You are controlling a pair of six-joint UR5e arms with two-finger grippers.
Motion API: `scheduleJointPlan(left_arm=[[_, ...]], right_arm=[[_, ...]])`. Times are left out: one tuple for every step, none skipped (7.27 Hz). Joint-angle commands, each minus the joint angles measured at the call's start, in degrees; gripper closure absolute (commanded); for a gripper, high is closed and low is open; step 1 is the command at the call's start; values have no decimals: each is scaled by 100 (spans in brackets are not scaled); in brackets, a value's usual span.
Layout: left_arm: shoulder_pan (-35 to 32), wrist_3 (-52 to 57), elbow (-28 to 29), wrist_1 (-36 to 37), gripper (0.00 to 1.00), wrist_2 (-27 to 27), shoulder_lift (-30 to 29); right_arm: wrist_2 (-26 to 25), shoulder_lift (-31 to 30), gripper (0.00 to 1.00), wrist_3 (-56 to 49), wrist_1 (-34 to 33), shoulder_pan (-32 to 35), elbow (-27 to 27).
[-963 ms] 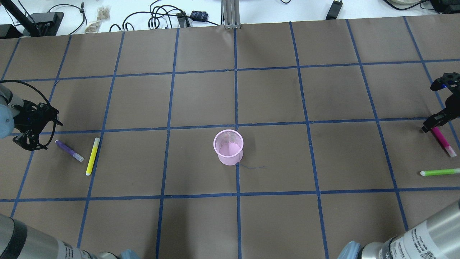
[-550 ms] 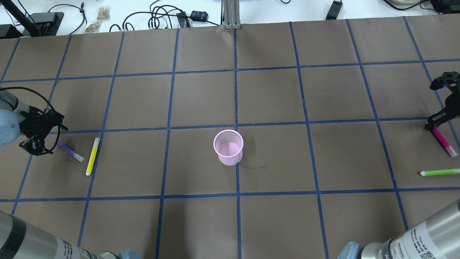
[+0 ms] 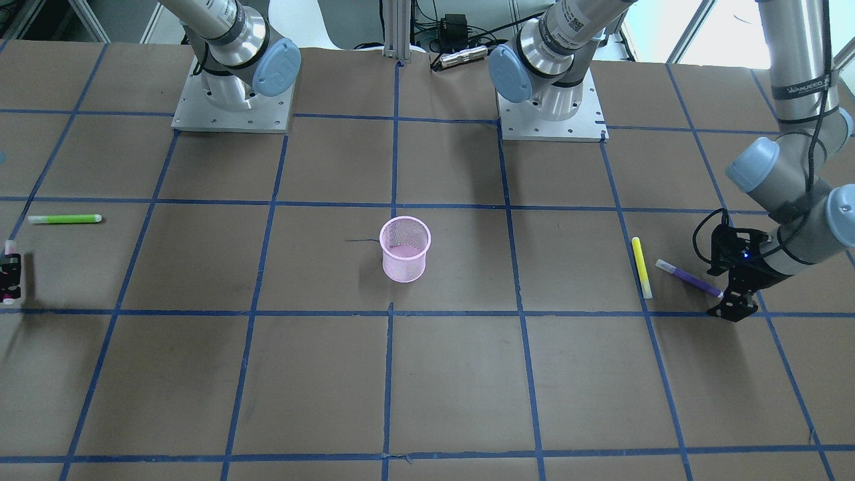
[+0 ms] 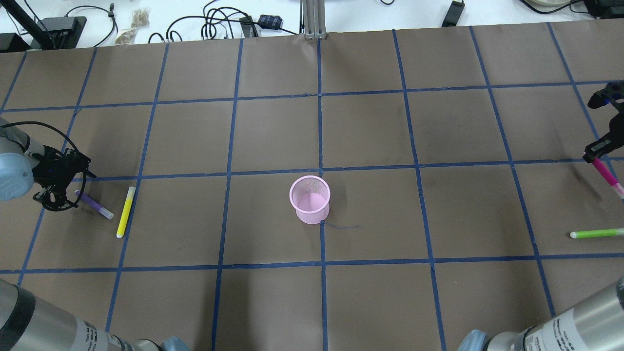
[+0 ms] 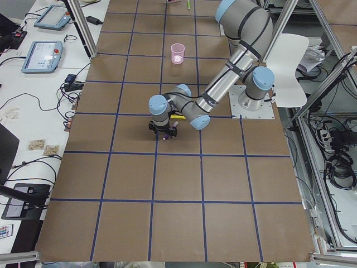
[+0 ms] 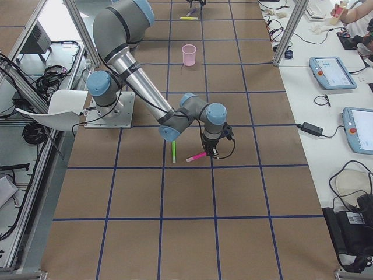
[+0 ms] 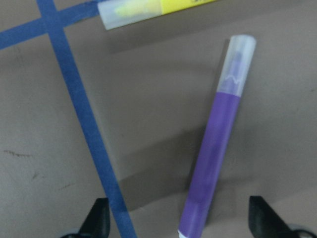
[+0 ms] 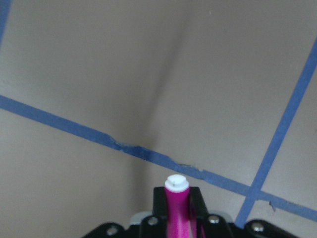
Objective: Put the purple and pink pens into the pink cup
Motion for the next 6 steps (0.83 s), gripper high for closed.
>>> scheduleJointPlan(left_arm=[[16,212,0,27,52,-177,-1],[16,204,8,27,75,-196,8],[25,213,8,27,91,-196,8],[25,187,26,27,100,-187,52],[25,134,43,27,100,-187,69],[25,116,52,1,100,-187,131]], right_arm=[[845,-908,100,22,66,303,339],[1339,-1357,100,30,48,591,637],[1648,-1596,100,65,-47,1125,788],[1651,-1659,100,753,-327,1774,807],[1651,-1782,100,1308,-773,2381,824],[1669,-1757,100,1688,-1178,2944,825]])
